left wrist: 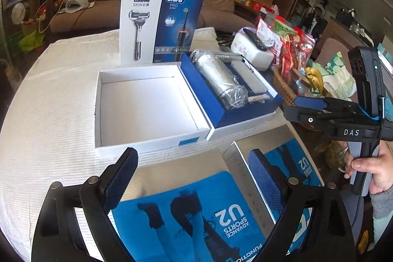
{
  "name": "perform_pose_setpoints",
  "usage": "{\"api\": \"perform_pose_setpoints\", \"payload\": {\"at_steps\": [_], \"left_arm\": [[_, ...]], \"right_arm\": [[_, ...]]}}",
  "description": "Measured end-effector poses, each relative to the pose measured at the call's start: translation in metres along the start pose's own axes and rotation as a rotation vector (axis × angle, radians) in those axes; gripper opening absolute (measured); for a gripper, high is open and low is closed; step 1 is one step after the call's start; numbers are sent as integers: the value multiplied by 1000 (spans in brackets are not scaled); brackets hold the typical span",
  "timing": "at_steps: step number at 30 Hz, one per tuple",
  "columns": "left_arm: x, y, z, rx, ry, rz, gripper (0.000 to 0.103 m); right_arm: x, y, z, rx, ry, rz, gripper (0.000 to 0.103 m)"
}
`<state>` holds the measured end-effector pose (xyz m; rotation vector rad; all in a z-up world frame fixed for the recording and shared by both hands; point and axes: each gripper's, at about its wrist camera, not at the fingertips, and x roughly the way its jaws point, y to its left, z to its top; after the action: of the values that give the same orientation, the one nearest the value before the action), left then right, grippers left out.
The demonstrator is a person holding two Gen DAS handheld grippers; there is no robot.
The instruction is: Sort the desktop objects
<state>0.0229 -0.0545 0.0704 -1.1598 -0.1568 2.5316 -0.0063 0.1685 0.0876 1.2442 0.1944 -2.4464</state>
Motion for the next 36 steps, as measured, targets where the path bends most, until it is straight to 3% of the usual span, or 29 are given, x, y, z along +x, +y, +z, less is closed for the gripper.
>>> {"api": "perform_pose_setpoints", "payload": {"at_steps": [3, 8, 12, 16, 17, 18, 20, 23, 25, 29, 31, 33, 35, 36], "left_arm": [[-3, 19, 0, -35, -6, 35, 93], [12, 83, 16, -133, 9, 139, 93], [55, 127, 25, -208, 85, 150, 93], [103, 142, 29, -189, 186, 180, 90], [112, 144, 30, -187, 203, 180, 78], [119, 147, 29, -196, 221, 167, 50], [131, 152, 27, -211, 250, 159, 14], [129, 159, 25, -239, 209, 120, 15], [121, 160, 25, -237, 153, 108, 12], [114, 154, 26, -212, 107, 76, 12], [112, 152, 29, -199, 88, 74, 11], [106, 156, 32, -209, 59, 47, 11], [100, 162, 36, -231, 37, 3, 11], [98, 165, 39, -245, 22, -39, 8]], "right_arm": [[2, 0, -11, 23, 14, 44, 77], [5, 14, -14, 15, 24, 80, 77], [11, 23, -10, 14, 22, 85, 77], [17, 31, -8, 2, 38, 81, 77], [19, 32, -7, -2, 43, 80, 77], [21, 33, -6, -7, 49, 78, 77], [24, 37, -1, -13, 57, 78, 77], [29, 44, 13, -6, 52, 112, 77], [35, 50, 30, 35, 51, 193, 77], [65, 74, 87, 94, 66, 309, 77], [96, 95, 119, 97, 118, 349, 76], [138, 113, 143, 129, 196, 389, 70], [180, 128, 158, 150, 272, 378, 52], [197, 133, 162, 160, 298, 378, 47]]}}
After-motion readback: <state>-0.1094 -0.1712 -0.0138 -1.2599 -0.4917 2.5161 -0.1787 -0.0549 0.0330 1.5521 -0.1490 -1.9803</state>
